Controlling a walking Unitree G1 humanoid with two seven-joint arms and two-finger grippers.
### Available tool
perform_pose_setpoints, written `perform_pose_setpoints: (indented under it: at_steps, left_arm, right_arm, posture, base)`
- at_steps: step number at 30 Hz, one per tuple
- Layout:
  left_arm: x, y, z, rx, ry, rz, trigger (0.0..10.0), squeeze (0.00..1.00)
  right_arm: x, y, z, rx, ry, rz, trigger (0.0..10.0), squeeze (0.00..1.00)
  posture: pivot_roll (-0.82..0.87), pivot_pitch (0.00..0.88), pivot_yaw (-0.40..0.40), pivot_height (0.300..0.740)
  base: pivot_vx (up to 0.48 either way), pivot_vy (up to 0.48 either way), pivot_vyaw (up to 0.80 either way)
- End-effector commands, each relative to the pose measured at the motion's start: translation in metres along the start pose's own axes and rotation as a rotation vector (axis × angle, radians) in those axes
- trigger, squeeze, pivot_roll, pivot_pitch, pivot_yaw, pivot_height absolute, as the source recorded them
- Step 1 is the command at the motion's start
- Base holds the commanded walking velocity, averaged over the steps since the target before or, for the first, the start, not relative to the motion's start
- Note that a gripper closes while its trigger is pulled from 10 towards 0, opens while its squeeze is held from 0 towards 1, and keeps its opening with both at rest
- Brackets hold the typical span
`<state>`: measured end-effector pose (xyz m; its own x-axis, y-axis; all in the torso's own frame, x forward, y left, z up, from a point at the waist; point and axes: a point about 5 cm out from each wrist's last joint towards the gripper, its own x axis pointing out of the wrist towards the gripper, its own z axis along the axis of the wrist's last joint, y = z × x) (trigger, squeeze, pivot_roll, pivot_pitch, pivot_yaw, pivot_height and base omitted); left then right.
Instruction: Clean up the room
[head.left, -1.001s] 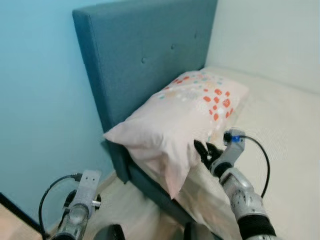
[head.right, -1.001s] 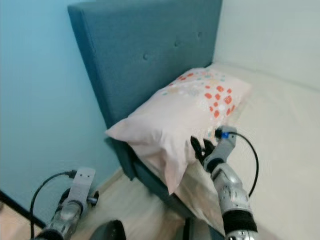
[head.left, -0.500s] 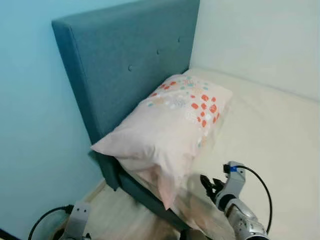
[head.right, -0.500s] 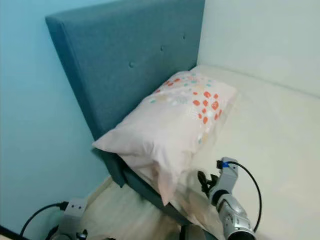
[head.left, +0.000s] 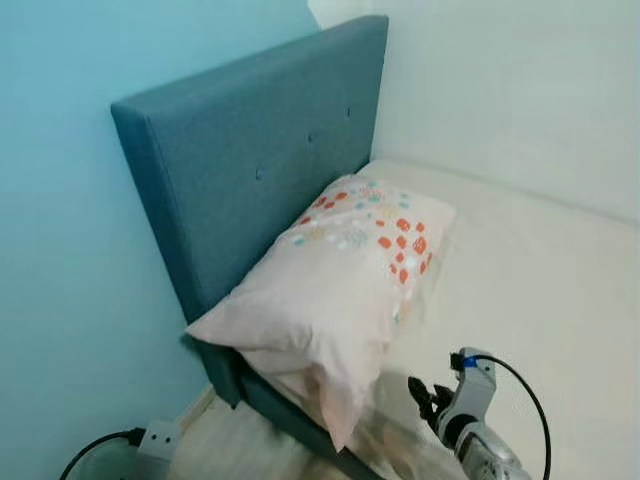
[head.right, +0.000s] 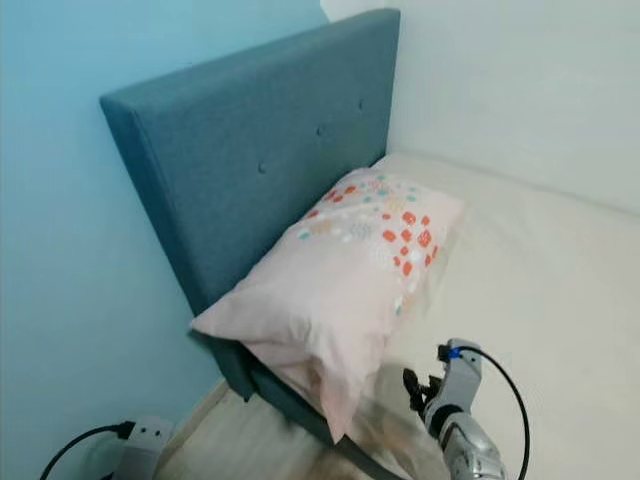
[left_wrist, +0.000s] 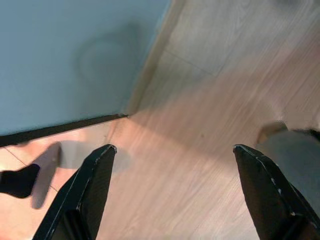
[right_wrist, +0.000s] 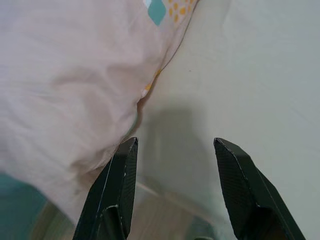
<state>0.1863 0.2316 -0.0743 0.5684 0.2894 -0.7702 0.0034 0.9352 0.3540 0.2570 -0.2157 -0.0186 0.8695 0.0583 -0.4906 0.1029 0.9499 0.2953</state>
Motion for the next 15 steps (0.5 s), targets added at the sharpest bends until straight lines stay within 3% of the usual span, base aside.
perform_pose_setpoints:
  at_steps: [1, 7, 15]
  left_arm:
    - [-0.001, -0.002, -0.005, -0.001, 0.026, -0.008, 10.0, 0.0]
    - [-0.001, -0.003, -0.004, 0.009, 0.024, -0.014, 10.0, 0.0]
    - [-0.001, -0.008, -0.005, 0.038, 0.022, -0.035, 10.0, 0.0]
  right_arm:
    - [-0.003, -0.004, -0.007, -0.014, 0.019, -0.009, 10.0, 0.0]
    - [-0.009, -0.011, -0.023, -0.006, 0.069, -0.048, 10.0, 0.0]
    - [-0.02, -0.027, -0.044, -0.002, 0.165, -0.146, 10.0, 0.0]
  posture:
    - [-0.02, 0.0, -0.023, 0.703]
    - [-0.02, 0.0, -0.023, 0.728]
    - [-0.02, 0.0, -0.025, 0.74]
  base:
    - [-0.48, 0.0, 0.0]
    - [-0.41, 0.0, 0.0]
    - [0.0, 0.0, 0.0]
